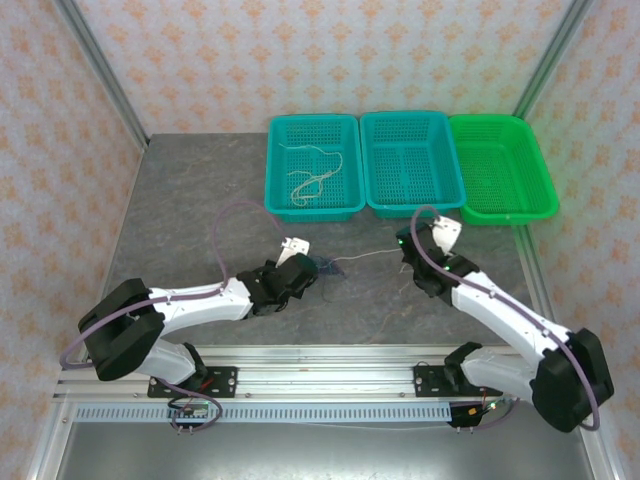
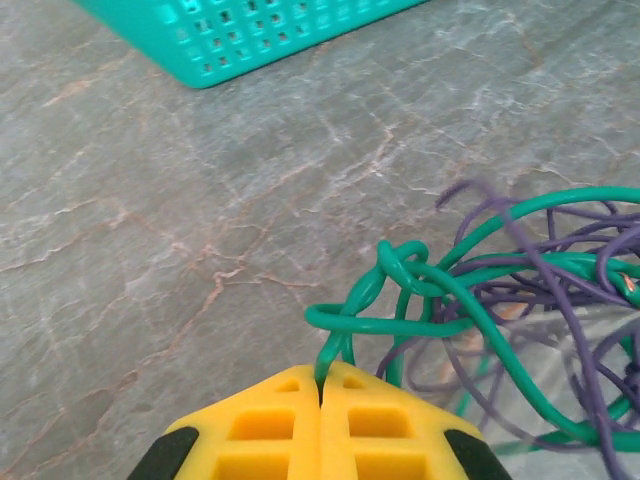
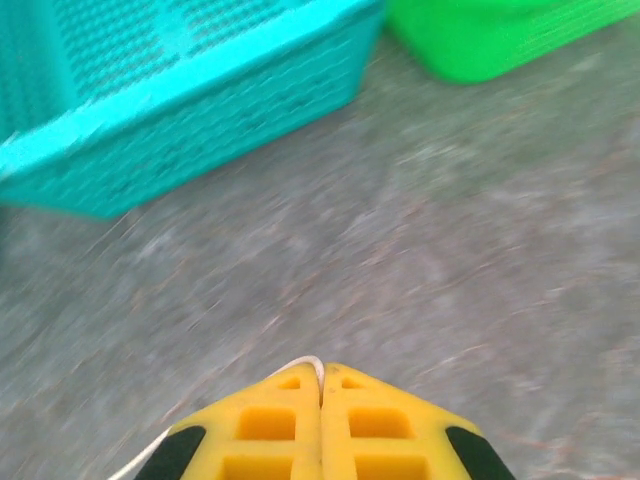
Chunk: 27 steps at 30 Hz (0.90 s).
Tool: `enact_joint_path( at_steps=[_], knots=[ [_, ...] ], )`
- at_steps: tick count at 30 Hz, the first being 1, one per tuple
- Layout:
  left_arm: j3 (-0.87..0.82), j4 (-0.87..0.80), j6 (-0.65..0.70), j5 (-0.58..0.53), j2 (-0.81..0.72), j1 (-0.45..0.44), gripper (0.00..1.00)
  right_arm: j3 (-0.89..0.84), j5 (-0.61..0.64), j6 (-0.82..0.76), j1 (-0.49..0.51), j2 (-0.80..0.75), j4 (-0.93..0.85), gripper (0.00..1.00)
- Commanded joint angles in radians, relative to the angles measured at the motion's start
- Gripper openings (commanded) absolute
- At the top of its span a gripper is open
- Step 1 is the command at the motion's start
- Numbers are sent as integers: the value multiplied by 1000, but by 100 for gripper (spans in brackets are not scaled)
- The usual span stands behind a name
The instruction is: Untangle the cables
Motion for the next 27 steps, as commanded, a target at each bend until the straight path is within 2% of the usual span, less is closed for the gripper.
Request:
enact_joint_path(
  at_steps=[1, 6, 14, 17, 20, 24, 27],
  knots=[
    [-11, -89, -77, -121, -6, 14, 0, -21, 178, 63, -66, -94, -108, 0],
    [9, -153, -111, -124, 39, 54, 0, -38, 179, 65, -160, -243, -122, 0],
    [-22, -92, -100, -83, 2, 59, 0, 6, 120, 61, -168, -302, -172, 0],
    [-34, -102, -117, -85, -11, 85, 0, 41, 223, 64, -172, -314, -236, 0],
    [-75, -110, -154, -44, -37, 167, 0, 75, 292, 61, -218, -348, -285, 0],
    [-154, -86, -165, 6, -132, 246, 0, 61, 225, 42, -316, -418, -254, 0],
    [-181, -57, -164, 60, -168, 272, 0, 38, 148, 41, -334, -421, -223, 0]
  ],
)
